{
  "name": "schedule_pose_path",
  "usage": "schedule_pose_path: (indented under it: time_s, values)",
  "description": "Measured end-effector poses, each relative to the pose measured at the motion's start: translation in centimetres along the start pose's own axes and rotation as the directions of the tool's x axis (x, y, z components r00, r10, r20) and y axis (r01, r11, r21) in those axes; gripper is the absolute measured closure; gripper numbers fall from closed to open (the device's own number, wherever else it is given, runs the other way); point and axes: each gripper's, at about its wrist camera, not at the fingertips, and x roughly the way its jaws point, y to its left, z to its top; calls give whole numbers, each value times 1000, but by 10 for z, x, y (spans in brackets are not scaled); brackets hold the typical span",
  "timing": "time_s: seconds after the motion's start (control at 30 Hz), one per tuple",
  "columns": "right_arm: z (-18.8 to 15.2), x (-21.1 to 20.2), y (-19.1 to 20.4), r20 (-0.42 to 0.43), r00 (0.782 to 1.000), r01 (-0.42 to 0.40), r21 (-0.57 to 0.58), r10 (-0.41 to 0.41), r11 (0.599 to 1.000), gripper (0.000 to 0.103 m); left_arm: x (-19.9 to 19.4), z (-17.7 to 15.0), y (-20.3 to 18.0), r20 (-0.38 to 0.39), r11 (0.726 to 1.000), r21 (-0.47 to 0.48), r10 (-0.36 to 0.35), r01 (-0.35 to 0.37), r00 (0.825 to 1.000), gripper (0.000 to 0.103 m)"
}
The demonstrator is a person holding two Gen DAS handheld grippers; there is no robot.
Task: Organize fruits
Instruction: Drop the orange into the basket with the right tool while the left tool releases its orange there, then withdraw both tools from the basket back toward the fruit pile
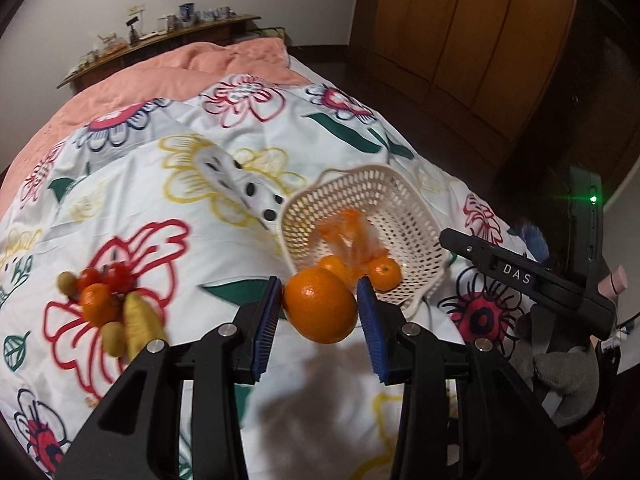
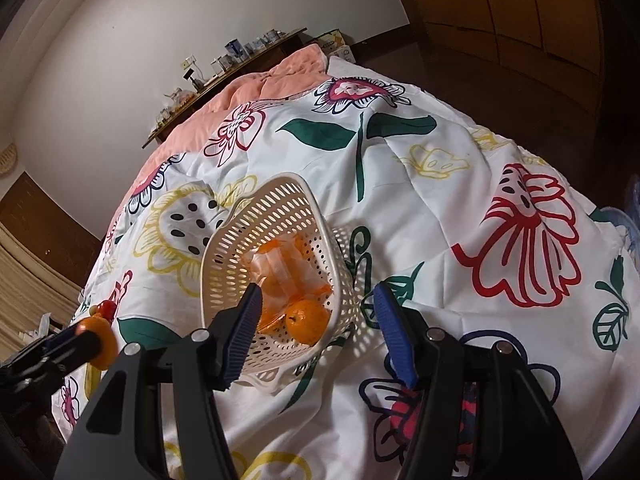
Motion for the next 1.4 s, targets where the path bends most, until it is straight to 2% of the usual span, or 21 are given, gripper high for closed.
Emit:
schedule_pose_path:
  time_s: [0.33,0.4,0.63,0.83,0.9,0.97,1.0,1.1,1.4]
  values:
    - [-1,3,-9,-2,1000,-14,16,14,1000,45,26,11,-31,-33,999,36,-26,27,999,61]
    - [-2,2,-9,-2,1000,-17,13,17,1000,45,26,11,-29,-32,999,29,-22,23,999,51]
    - [-3,0,-1,2,1000,-24,-2,24,1000,45,22,7,-16,-24,1000,5,7,-7,1000,50]
    - [-6,0,11,-4,1000,-27,-29,27,999,44,13,5,-4,-4,999,-17,28,-28,1000,35]
    - [-8,0,16,-2,1000,-20,-44,20,999,44,11,4,0,-5,999,-26,45,-46,999,20]
    - [-9,0,22,2,1000,-11,-59,11,998,39,10,3,3,3,995,-25,96,-96,995,15]
    - [-10,0,25,9,1000,1,-70,0,998,35,8,2,3,14,991,-16,131,-131,991,14]
    - [-13,0,34,21,1000,26,-103,-24,994,35,5,0,7,40,979,0,202,-202,979,9]
    - [-21,-2,55,16,1000,21,-159,-19,987,34,-12,-2,22,70,980,-32,198,-197,978,9]
